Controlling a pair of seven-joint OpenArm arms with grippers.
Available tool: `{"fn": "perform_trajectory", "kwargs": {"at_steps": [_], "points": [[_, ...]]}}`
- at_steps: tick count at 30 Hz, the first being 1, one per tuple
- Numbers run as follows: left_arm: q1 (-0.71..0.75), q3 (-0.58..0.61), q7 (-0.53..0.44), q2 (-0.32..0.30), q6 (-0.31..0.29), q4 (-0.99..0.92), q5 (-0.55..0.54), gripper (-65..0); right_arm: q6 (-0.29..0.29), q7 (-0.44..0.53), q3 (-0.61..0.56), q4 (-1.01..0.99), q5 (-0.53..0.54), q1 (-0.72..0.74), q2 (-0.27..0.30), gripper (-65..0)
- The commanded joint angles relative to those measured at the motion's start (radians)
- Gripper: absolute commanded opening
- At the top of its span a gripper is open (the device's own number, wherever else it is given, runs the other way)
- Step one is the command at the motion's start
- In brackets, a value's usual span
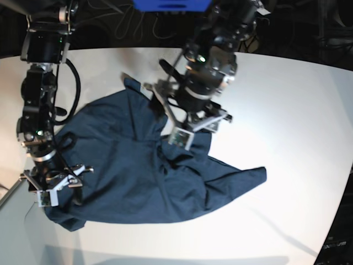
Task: Layout the t-shirt on the table in an organized manner, then fold the t-shirt properly
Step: 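Release the shirt with the left gripper and regrasp near the right gripper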
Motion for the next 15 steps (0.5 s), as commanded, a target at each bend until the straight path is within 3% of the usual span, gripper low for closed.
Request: {"fn": "perform_trajectory", "kwargs": {"at_steps": [1, 9, 15], "points": [[-0.011, -0.04, -0.036, 0.007, 0.003, 0.001, -0.025, -23.3, -0.002, 0.022, 0.001, 0.022, 0.008, 0.006, 0.0, -23.2], [-0.132, -0.326, -0.192, 0.007, -0.001, -0.298, -0.361, -23.2, -0.002, 0.023, -0.002, 0.023, 0.008, -0.064, 0.0, -23.2], [-0.178, -0.361, -0.316, 0.009, 0.002, -0.476, -0.396, -23.2, -0.002, 0.023, 0.001, 0.08, 0.008, -0.116, 0.0, -23.2]]}}
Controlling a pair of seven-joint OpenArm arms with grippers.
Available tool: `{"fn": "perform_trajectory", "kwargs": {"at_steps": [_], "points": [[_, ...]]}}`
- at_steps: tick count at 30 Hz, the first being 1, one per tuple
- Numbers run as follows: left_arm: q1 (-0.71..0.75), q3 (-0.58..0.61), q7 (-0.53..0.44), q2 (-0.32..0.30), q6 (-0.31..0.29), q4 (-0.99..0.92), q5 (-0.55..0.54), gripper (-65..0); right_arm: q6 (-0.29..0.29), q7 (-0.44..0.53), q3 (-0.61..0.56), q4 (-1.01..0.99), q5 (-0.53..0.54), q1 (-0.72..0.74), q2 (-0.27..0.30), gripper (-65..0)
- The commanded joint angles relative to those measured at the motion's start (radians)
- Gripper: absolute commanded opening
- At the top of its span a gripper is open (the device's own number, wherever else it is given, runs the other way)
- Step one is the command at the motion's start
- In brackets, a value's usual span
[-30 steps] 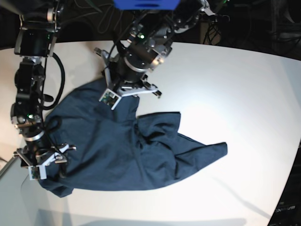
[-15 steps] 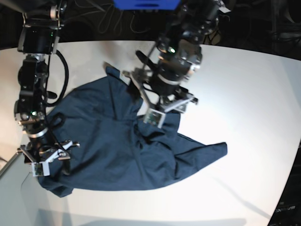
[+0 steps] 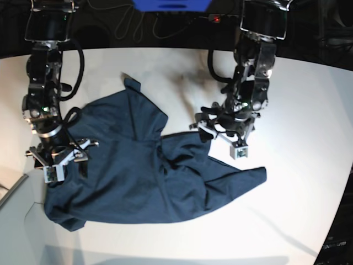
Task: Layout the t-shirt on the table in an organized manner, then fold the t-shirt properly
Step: 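Release the shirt with the left gripper and regrasp near the right gripper, then pull the shirt fabric apart with both grippers to flatten it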
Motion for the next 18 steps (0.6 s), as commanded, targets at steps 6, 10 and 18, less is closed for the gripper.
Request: {"fn": "perform_trajectory", "kwargs": {"at_steps": [6, 10, 18], "points": [[-0.031, -0.001, -0.102, 0.007, -0.008, -0.082, -0.006, -23.2, -0.002, 0.032, 0.0, 0.068, 0.009, -0.025, 0.01, -23.2], [-0.071, 0.003, -0.125, 0.009, -0.014, -0.171, -0.011, -23.2, -0.002, 0.032, 0.0, 0.07, 0.009, -0.043, 0.01, -23.2], [-0.112, 0.002, -0.128, 0.045, -0.014, -0.274, -0.011, -37.0, -0.002, 0.032, 0.003, 0.088, 0.009, -0.099, 0.01, -23.3]]}}
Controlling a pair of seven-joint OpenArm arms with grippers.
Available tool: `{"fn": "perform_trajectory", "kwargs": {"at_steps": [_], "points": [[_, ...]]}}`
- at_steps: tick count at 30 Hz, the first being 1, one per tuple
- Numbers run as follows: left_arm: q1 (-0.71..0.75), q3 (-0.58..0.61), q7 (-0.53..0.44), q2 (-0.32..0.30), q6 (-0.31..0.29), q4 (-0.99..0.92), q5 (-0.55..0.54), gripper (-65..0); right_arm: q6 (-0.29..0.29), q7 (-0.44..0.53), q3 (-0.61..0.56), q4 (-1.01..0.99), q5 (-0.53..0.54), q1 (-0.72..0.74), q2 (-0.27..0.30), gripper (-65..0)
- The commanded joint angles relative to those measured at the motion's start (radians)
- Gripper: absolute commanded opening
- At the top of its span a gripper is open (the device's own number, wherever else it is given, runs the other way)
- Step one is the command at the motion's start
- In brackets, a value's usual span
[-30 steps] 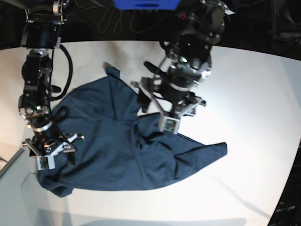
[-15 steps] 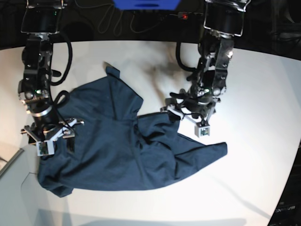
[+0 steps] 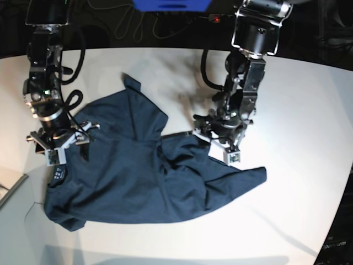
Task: Layout the t-shirt on the table in an organized manner, then fold the t-shirt properly
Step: 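Pull the shirt fabric apart with both grippers to flatten it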
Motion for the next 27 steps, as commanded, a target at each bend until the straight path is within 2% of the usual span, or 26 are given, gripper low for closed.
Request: {"fn": "perform_trajectory", "kwargs": {"at_steps": [1, 4, 10, 16, 19, 23, 27], "points": [[-0.004, -0.001, 0.031, 0.017, -0.003, 0.002, -0.01, -44.3, -0.002, 0.032, 0.003, 0.036, 0.008, -0.001, 0.009, -23.5], [0.001, -0.004, 0.036, 0.016, 0.002, 0.013, -0.007, -65.0, -0.002, 0.032, 0.0, 0.075, 0.008, -0.044, -0.005, -23.7], [0.067, -0.056, 0.04, -0.078, 0.004, 0.166, -0.01, -65.0, -0.002, 0.032, -0.025, 0.104, 0.008, -0.151, -0.095, -27.7], [0.14, -0.139, 0.043, -0.158, 0.004, 0.376, -0.01, -65.0, -0.002, 0.032, -0.146, 0.055, 0.008, -0.223, -0.16, -28.0], [0.165, -0.143, 0.043, -0.181, 0.004, 0.412, -0.006, -65.0, -0.002, 0.032, -0.206, -0.021, 0.006, -0.225, -0.166, -26.6], [0.18, -0.145, 0.042, -0.211, 0.002, 0.407, -0.009, -65.0, -0.007, 0.034, -0.209, -0.12, 0.006, -0.202, -0.164, -25.7], [0.208, -0.163, 0.042, -0.23, -0.003, 0.392, -0.012, -65.0, -0.007, 0.034, -0.209, -0.229, 0.006, -0.154, -0.114, -25.7]]}}
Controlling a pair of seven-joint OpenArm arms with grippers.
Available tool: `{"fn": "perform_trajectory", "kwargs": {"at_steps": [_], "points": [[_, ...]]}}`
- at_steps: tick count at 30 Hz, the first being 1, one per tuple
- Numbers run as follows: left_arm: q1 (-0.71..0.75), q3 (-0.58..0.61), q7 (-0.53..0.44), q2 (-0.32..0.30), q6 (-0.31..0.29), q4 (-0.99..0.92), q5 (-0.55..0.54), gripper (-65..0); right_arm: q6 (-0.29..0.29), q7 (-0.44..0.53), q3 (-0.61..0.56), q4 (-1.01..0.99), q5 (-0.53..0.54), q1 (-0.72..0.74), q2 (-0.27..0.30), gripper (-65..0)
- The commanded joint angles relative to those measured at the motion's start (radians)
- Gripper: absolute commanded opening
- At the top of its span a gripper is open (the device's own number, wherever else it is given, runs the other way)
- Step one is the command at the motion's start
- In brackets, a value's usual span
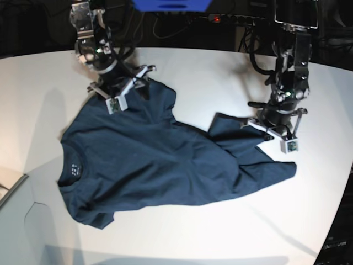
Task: Layout the t-shirt on the table in an organized manner, then fold the t-shirt properly
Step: 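Pull the shirt fabric apart with both grippers to flatten it, then grasp the shirt hem with the left gripper and the shoulder with the right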
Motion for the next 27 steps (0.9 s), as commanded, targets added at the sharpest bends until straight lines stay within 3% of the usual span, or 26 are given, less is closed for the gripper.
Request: {"fn": "perform_trajectory", "kwargs": {"at_steps": [1, 4, 7, 9, 12, 15, 21, 27], "points": [[-0.005, -0.018, -0.016, -0.007, -0.005, 0.01, -0.001, -65.0, -0.005, -0.03, 0.007, -0.018, -0.008, 0.009, 0.02, -25.7], [0.015, -0.071, 0.007, -0.002, -0.005, 0.019, -0.001, -64.4, -0.005, -0.03, 0.045, -0.068, -0.008, 0.038, 0.046, -25.7], [0.01, -0.11, 0.085, 0.0, -0.007, 0.019, -0.004, -57.2, -0.005, -0.03, 0.117, -0.109, -0.008, 0.086, 0.047, -25.7], [0.009, -0.13, 0.108, 0.0, -0.007, 0.019, -0.033, -47.3, -0.005, -0.03, 0.148, -0.129, -0.008, 0.109, 0.049, -25.7], [0.013, -0.196, 0.111, 0.0, -0.007, 0.019, -0.139, -27.3, -0.003, -0.03, 0.183, -0.146, -0.008, 0.132, 0.056, -25.7], [0.007, -0.255, 0.111, -0.002, -0.007, 0.016, -0.211, -13.2, -0.003, -0.03, 0.189, -0.144, -0.008, 0.135, 0.061, -25.7], [-0.023, -0.308, 0.108, -0.01, -0.007, 0.002, -0.219, -11.0, -0.003, -0.03, 0.188, -0.143, -0.008, 0.135, 0.059, -25.7], [-0.109, -0.344, 0.108, -0.005, -0.008, -0.145, -0.222, -11.0, -0.003, -0.03, 0.186, -0.143, -0.008, 0.135, 0.056, -25.7]]}}
